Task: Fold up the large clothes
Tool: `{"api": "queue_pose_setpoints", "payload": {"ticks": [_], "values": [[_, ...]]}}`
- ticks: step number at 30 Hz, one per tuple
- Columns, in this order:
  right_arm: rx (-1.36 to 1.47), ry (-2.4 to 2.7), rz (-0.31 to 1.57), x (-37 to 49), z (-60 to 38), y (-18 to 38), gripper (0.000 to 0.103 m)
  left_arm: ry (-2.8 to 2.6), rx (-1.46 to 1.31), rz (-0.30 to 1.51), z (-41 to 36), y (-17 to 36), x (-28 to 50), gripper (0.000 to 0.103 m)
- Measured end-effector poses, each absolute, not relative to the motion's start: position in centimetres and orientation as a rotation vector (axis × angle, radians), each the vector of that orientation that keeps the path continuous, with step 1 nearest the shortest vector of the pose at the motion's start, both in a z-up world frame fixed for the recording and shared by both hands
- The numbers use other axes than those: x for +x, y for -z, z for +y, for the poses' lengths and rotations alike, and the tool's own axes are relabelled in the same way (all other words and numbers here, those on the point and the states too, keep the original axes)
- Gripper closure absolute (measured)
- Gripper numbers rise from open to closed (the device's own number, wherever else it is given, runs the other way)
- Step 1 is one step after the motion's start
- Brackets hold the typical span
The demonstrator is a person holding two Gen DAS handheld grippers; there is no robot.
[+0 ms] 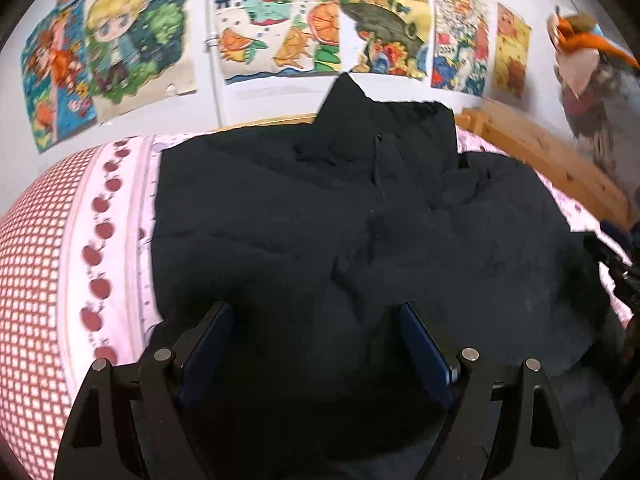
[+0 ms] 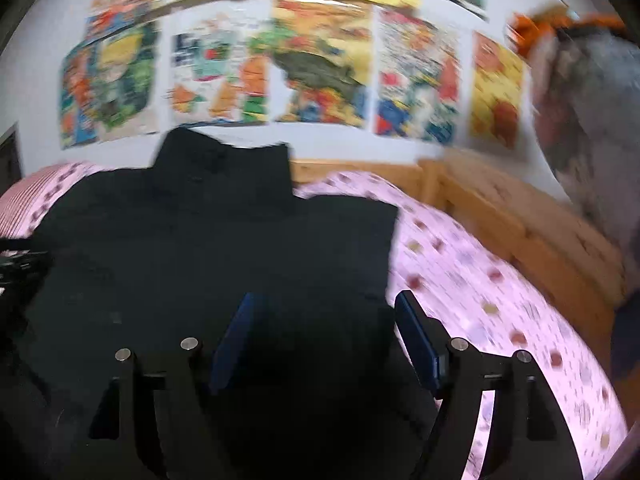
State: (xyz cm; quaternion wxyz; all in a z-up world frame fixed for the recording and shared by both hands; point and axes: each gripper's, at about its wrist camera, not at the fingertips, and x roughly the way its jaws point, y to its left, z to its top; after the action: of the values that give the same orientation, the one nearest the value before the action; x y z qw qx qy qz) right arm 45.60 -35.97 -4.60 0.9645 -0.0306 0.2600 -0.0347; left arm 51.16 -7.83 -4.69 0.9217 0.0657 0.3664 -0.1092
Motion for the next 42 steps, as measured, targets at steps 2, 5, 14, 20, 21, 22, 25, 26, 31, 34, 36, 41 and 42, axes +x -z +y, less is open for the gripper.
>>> {"api": "queue_pose_setpoints", "payload": {"ticks": [2, 5, 14, 20, 21, 22, 25, 26, 31, 34, 36, 41, 42], "values": [[-0.062, -0.034, 0.551, 46.7, -34.6, 4.6, 0.035, 0.232, 0.147, 0.756, -8.2, 5.3, 51.4, 0.018], [-0.072, -0.151, 0.618, 48.6, -32.9, 5.3, 0.035, 0.236, 0.159, 0.763, -8.3, 6.0, 51.5, 0.015], [-0.141, -0.238, 0.827, 50.9, -31.1, 9.8, 0.034, 0.179, 0.355, 0.807, -9.9, 8.1, 51.6, 0.012], [-0.125, -0.251, 0.895, 51.4, -30.8, 12.2, 0.032, 0.182, 0.408, 0.859, -10.4, 9.8, 53.1, 0.007], [-0.128, -0.249, 0.899, 51.5, -30.7, 12.3, 0.032, 0.184, 0.406, 0.868, -10.4, 10.1, 53.4, 0.007], [-0.132, -0.245, 0.904, 51.5, -30.6, 12.5, 0.032, 0.186, 0.403, 0.873, -10.4, 10.2, 53.5, 0.006], [-0.136, -0.243, 0.919, 51.5, -30.5, 12.4, 0.032, 0.197, 0.384, 0.875, -10.2, 10.1, 53.7, 0.006], [-0.122, -0.254, 0.921, 51.4, -30.7, 12.1, 0.031, 0.209, 0.365, 0.874, -10.0, 9.8, 53.6, 0.006], [-0.078, -0.325, 0.956, 51.3, -32.2, 9.3, 0.03, 0.309, 0.25, 0.877, -8.6, 6.8, 54.8, 0.006], [-0.046, -0.351, 0.946, 51.8, -33.5, 6.7, 0.03, 0.32, 0.221, 0.823, -8.2, 3.5, 56.3, 0.006], [-0.004, -0.348, 0.925, 53.1, -34.5, 4.8, 0.03, 0.301, 0.223, 0.76, -8.2, 1.0, 58.0, 0.006], [0.128, -0.251, 0.846, 59.7, -37.6, 1.0, 0.03, 0.258, 0.22, 0.659, -9.3, -1.8, 62.9, 0.006], [0.16, -0.237, 0.83, 61.2, -38.1, 0.8, 0.03, 0.243, 0.214, 0.651, -9.6, -2.1, 64.1, 0.006]]}}
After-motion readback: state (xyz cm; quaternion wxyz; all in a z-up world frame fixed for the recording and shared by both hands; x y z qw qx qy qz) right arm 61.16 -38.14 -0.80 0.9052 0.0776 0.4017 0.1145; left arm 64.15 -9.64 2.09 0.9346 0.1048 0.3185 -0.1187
